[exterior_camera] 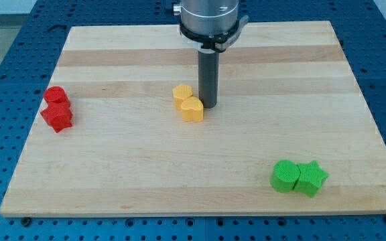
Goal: Push the blue cube slightly right
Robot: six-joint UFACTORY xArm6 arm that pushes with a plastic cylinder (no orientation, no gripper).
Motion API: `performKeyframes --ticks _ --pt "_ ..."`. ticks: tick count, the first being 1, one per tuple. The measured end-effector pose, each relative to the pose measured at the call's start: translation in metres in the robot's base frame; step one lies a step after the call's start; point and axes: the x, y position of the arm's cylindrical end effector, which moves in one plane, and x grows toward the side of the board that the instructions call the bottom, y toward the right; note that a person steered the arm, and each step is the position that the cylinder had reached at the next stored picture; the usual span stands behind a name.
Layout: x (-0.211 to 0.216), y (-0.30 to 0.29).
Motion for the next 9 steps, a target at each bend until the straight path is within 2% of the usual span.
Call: performKeyframes --ticks 5,9 --pt "-0.015 0.017" --pt "-0.092 -0.083"
